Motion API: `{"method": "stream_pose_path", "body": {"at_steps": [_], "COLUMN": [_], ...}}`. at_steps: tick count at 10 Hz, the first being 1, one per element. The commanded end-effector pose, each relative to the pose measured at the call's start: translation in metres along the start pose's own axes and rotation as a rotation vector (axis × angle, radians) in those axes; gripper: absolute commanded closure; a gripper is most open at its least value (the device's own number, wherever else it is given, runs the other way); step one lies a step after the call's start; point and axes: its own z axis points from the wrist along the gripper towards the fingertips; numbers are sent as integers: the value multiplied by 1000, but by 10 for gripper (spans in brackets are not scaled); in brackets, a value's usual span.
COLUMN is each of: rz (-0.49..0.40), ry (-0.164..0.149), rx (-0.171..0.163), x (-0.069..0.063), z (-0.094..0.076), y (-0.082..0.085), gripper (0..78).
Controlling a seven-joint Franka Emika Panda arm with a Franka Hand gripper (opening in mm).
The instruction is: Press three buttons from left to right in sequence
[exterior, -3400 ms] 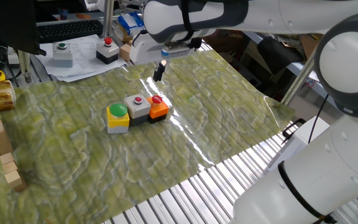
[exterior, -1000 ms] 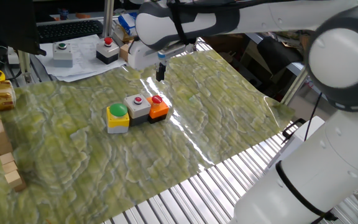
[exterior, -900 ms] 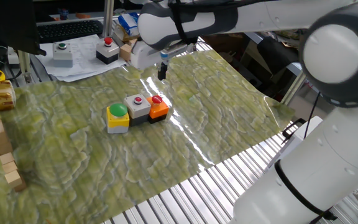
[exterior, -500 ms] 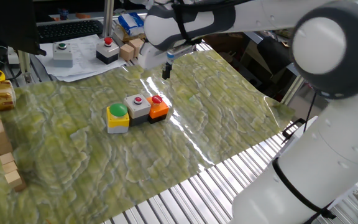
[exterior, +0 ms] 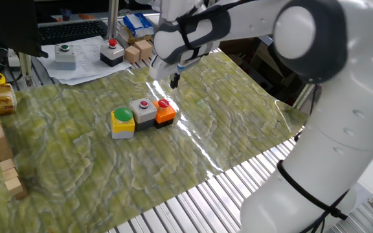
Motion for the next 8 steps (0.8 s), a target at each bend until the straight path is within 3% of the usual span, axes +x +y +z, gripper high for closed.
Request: {"method": "stream_pose_path", "body": {"at_steps": [1, 3, 8], "rz": [-20, -26, -16], "ry": [5, 38, 40], "rx": [-37, -123, -116], "x": [-9, -9, -1], "z": [31, 30, 33], "y": [-1, 1, 16], "gripper": [776, 776, 776]}}
